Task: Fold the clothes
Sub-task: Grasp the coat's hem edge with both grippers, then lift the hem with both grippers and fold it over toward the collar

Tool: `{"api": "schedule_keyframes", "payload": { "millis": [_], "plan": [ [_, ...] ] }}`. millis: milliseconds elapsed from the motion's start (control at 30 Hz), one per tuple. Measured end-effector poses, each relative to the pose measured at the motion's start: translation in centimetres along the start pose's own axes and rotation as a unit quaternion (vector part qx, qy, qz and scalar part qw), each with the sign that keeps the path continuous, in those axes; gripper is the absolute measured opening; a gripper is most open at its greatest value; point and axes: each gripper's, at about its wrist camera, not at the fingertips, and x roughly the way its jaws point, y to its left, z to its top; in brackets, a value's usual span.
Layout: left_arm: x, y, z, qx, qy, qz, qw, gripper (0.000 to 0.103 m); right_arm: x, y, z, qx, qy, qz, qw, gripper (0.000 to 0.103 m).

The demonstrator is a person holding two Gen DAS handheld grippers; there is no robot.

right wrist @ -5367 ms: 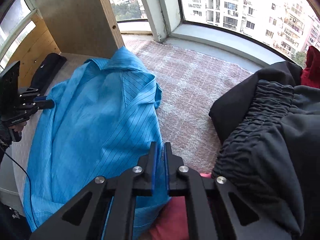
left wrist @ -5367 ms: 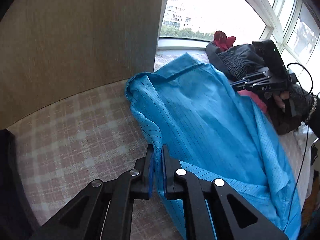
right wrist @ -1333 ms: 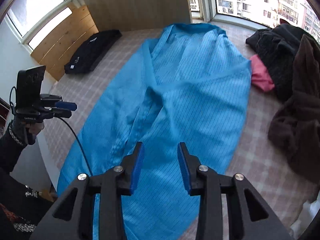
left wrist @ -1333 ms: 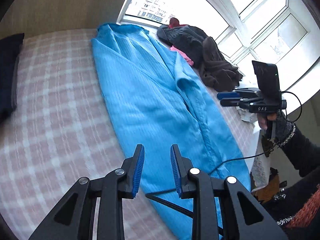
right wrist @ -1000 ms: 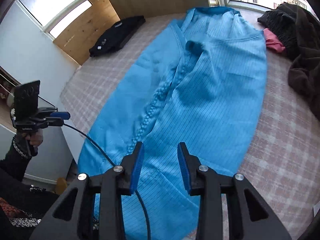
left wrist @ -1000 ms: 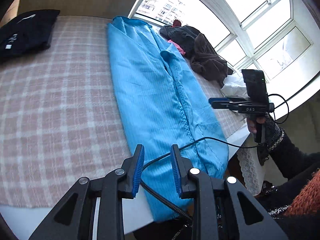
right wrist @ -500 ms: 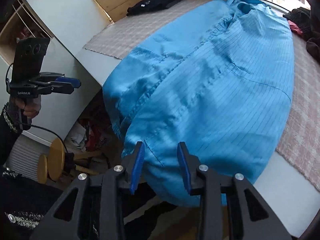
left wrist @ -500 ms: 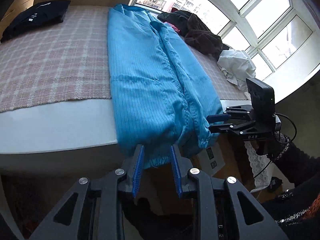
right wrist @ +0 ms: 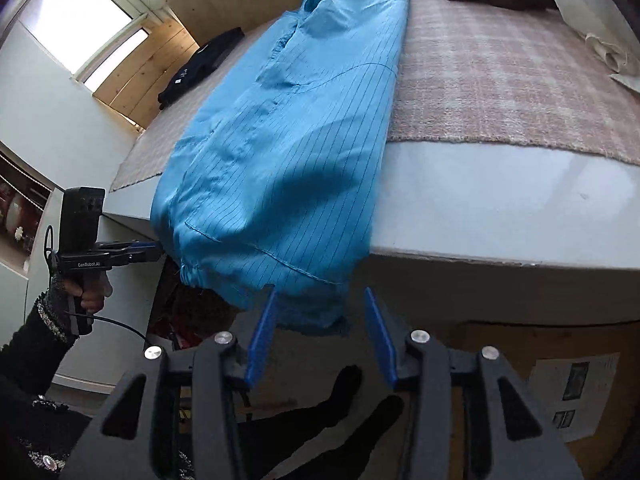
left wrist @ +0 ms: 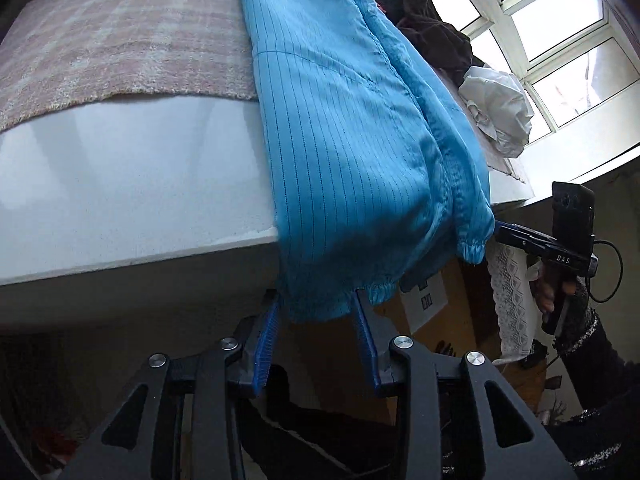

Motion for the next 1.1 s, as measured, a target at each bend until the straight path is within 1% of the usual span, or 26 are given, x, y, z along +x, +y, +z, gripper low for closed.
{"api": "schedule_keyframes", "payload": {
  "millis": [100, 167, 267, 500, 567, 600, 633, 667, 700, 733, 767, 833, 900, 967, 1000, 1033, 1067, 1100],
  "plan": [
    [0.6, 0.3, 0.5, 0.011, 0.01, -0.014, 0.9998, 0.039, 1.4, -0.3, 0.5, 0.008, 0.012, 0.023, 1.0, 0.047],
    [0.9, 0.4, 0.8, 0.015, 0.015, -0.028, 0.9994, 0.042, 2.3, -0.3, 0.8, 0.008, 0.019, 0.037, 0.999, 0.051],
    [1.6, 0.2, 1.2, 0.025, 0.025, -0.036, 0.9987, 0.044, 3.6, -0.5, 1.4, 0.005, 0.036, 0.038, 0.999, 0.053],
    [3.1, -0.8, 1.7, 0.048, 0.037, -0.052, 0.9968, 0.043, 6.0, -0.9, 2.2, -0.003, 0.063, 0.067, 0.996, 0.057],
    [3.3, -0.9, 1.7, 0.05, 0.035, -0.055, 0.9966, 0.042, 6.4, -0.9, 2.3, 0.003, 0.064, 0.077, 0.995, 0.057],
    [3.3, -1.0, 1.7, 0.052, 0.034, -0.056, 0.9965, 0.036, 6.6, -1.0, 2.3, 0.007, 0.064, 0.081, 0.995, 0.056],
    [3.3, -1.1, 1.7, 0.054, 0.033, -0.055, 0.9965, 0.028, 6.7, -1.0, 2.3, 0.01, 0.063, 0.085, 0.994, 0.047],
    [3.2, -1.1, 1.7, 0.058, 0.032, -0.053, 0.9964, 0.01, 6.7, -0.9, 2.3, 0.01, 0.065, 0.084, 0.994, 0.022],
    [3.0, -1.1, 1.7, 0.061, 0.032, -0.052, 0.9963, 0.008, 6.5, -0.6, 2.3, 0.004, 0.07, 0.077, 0.995, 0.013],
    [2.8, -1.2, 1.7, 0.065, 0.03, -0.053, 0.9961, 0.007, 6.2, -0.4, 2.3, -0.003, 0.075, 0.071, 0.995, 0.009],
    [2.3, -1.3, 1.6, 0.068, 0.027, -0.057, 0.9957, 0.004, 5.8, -0.2, 2.2, -0.012, 0.081, 0.068, 0.994, 0.008],
    [1.6, -1.5, 1.5, 0.075, 0.022, -0.064, 0.9949, 0.004, 4.9, 0.2, 2.0, -0.03, 0.089, 0.059, 0.994, 0.008],
    [1.6, -1.4, 1.4, 0.084, 0.023, -0.065, 0.9941, 0.004, 4.8, 0.1, 2.0, -0.028, 0.096, 0.057, 0.993, 0.008],
    [2.1, -1.0, 1.3, 0.081, 0.03, -0.068, 0.9939, 0.004, 5.3, 0.3, 2.1, -0.028, 0.098, 0.063, 0.993, 0.013],
    [2.5, -0.9, 1.3, 0.079, 0.035, -0.076, 0.9934, 0.005, 5.5, 0.5, 2.1, -0.03, 0.099, 0.067, 0.992, 0.017],
    [2.8, -0.8, 1.3, 0.079, 0.035, -0.076, 0.9934, 0.007, 5.6, 0.8, 2.2, -0.034, 0.098, 0.071, 0.992, 0.034],
    [3.0, -0.8, 1.4, 0.08, 0.032, -0.072, 0.9937, 0.013, 5.5, 0.9, 2.2, -0.037, 0.095, 0.078, 0.992, 0.049],
    [3.3, -0.8, 1.5, 0.081, 0.032, -0.068, 0.9939, 0.027, 5.6, 0.9, 2.3, -0.036, 0.09, 0.083, 0.992, 0.052]
  ]
}}
